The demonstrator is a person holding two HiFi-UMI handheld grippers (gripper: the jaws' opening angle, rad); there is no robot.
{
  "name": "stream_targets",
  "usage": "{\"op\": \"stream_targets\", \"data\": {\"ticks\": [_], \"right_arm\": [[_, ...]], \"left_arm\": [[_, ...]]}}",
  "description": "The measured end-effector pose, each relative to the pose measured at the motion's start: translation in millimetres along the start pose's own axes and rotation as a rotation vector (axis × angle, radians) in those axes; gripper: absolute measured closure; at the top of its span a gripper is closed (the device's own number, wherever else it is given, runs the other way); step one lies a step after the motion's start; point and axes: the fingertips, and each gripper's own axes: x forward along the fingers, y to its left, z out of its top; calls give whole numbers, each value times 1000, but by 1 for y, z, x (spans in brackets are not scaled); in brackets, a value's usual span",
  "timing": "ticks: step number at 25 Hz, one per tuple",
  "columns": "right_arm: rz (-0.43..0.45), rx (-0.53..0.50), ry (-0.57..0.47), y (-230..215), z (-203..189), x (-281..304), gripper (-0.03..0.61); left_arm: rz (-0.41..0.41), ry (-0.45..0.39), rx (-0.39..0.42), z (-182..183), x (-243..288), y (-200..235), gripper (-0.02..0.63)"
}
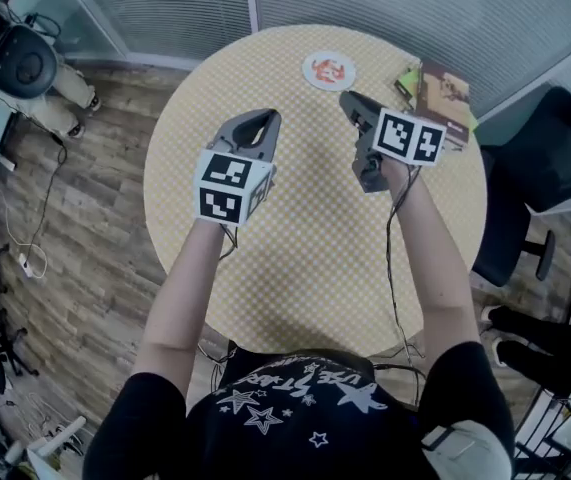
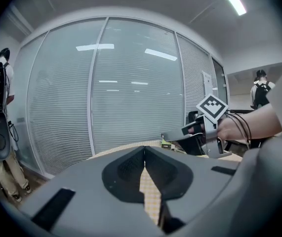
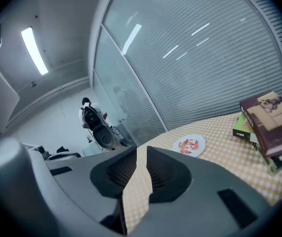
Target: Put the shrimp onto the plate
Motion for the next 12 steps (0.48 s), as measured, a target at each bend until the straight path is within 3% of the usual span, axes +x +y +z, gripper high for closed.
{"op": "stream_targets", "data": {"ticks": [6, 12], "right_arm": [[81, -86, -11, 48, -18, -73, 508], [245, 11, -72, 75, -24, -131, 516]], "left_arm": [[17, -60, 47, 26, -53, -48, 604], [70, -111, 13, 44, -84, -95, 604]]}}
